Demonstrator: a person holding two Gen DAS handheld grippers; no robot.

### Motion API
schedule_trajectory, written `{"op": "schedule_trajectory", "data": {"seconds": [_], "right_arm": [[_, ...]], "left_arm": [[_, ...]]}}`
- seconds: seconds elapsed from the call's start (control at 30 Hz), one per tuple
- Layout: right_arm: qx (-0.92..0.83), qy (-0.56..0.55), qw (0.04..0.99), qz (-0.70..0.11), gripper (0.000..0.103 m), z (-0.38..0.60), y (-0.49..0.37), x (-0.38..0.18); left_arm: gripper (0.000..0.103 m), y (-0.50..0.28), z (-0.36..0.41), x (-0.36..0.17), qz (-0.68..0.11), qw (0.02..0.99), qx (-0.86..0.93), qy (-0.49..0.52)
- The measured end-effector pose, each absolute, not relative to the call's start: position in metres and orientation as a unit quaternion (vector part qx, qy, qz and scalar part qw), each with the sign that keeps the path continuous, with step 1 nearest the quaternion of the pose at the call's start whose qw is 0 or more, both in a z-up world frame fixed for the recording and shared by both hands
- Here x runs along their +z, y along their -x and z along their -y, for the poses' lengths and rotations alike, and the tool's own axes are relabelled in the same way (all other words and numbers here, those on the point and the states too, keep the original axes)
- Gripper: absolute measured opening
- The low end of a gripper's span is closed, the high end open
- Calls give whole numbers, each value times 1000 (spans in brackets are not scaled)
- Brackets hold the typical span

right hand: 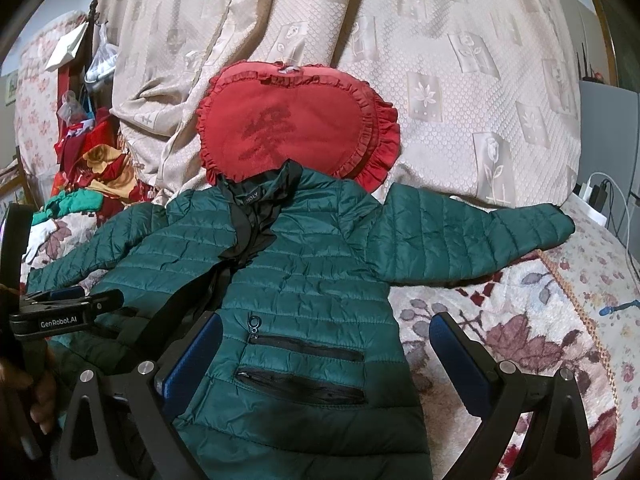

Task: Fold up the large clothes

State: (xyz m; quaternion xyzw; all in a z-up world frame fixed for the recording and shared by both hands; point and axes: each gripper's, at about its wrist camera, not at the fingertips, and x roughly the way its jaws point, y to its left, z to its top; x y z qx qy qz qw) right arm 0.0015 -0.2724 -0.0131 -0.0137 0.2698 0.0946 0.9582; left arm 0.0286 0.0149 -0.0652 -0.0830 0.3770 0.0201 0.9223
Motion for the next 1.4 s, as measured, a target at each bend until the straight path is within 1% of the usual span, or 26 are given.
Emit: {"op": "schedule_trajectory", "data": {"seconds": [0.2, 0.23, 0.33, 0.4, 0.43, 0.53, 0.6, 0.9, 1.03, 1.2, 1.4], "right_arm": [[93, 17, 957, -273, 102, 273, 0, -13], [89, 38, 959, -268, 102, 268, 2, -7], [90, 36, 957, -274, 102, 267, 6, -3], [91, 42, 960, -262, 102, 264, 11, 2], [101, 22, 957, -270, 102, 264, 13, 4], [117, 15, 956, -270, 102, 263, 18, 5], [120, 18, 948, -296, 102, 262, 12, -2], [90, -67, 939, -326, 102, 280, -3, -20], [81, -33, 942, -324, 102, 273, -2, -22], [80, 5, 948, -309, 102, 261, 3, -21], [82, 25, 947, -308, 102, 253, 2, -25]], "left_arm": [[96, -28, -15, -66, -377, 922, 20, 83], [96, -28, -15, -66, -377, 922, 20, 83], [96, -28, -15, -65, -377, 922, 20, 84], [96, -28, -15, -66, -377, 922, 20, 85], [96, -28, -15, -66, -377, 922, 20, 85], [96, -27, -13, -67, -378, 922, 21, 83], [96, -28, -15, -66, -378, 922, 20, 84], [96, -30, -13, -72, -385, 919, 19, 90], [96, -34, -16, -77, -397, 912, 22, 98], [96, -31, -18, -74, -391, 915, 18, 101], [96, -31, -18, -74, -390, 915, 20, 100]]}}
